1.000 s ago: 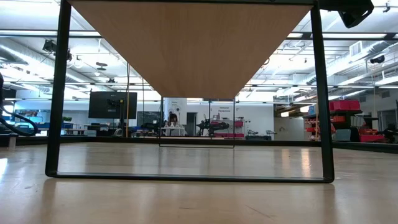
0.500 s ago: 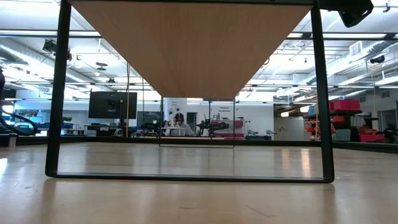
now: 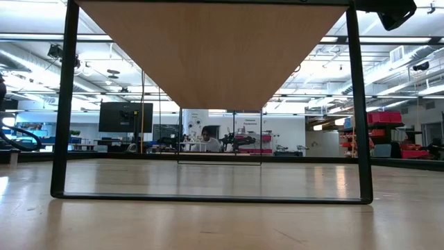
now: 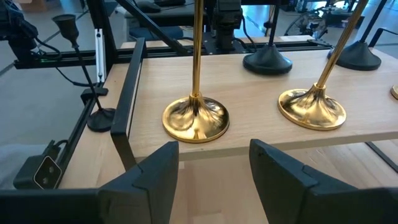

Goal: Pick & Place candle stick holders
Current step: Put the left black candle holder on the shelf aligned with the other black candle holder, then put the black candle holder on the shelf aligned with the other black candle holders

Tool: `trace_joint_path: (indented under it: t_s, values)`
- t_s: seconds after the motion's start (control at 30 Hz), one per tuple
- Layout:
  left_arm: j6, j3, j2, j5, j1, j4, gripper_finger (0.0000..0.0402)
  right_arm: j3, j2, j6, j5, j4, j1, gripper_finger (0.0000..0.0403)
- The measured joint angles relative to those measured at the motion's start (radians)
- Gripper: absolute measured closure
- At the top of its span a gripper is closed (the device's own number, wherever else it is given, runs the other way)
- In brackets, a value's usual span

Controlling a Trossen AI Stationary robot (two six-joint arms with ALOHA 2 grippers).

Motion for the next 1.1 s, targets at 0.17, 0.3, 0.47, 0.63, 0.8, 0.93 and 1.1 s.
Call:
trace_joint_path:
  t_s: [0.17, 0.3, 0.47, 0.63, 0.8, 0.93, 1.1]
  values:
    - [-0.005, 0.002, 0.016, 0.004, 0.011, 0.009, 0.0388, 0.0, 0.0, 0.0, 0.0, 0.0, 0.0, 0.0207]
    - [-0.007, 0.002, 0.016, 0.028, 0.011, 0.006, 0.0386, 0.0, 0.0, 0.0, 0.0, 0.0, 0.0, 0.0207]
    - [-0.016, 0.001, 0.015, 0.035, 0.011, -0.014, 0.0358, 0.0, 0.0, 0.001, -0.001, 0.0, 0.0, 0.0207]
    - [-0.017, -0.002, 0.016, 0.035, 0.011, -0.012, 0.0331, 0.0, 0.0, 0.003, -0.002, 0.0, 0.0, 0.0207]
    - [-0.017, -0.002, 0.017, 0.035, 0.01, -0.008, 0.0309, 0.0, 0.0, 0.003, -0.003, 0.0, 0.0, 0.0207]
    - [-0.017, -0.002, 0.017, 0.035, 0.01, -0.012, 0.0292, 0.0, 0.0, 0.004, -0.003, 0.0, 0.0, 0.0207]
    - [-0.011, -0.002, 0.011, 0.035, 0.01, -0.018, 0.0277, 0.0, 0.0, 0.004, -0.003, 0.0, 0.0, 0.0207]
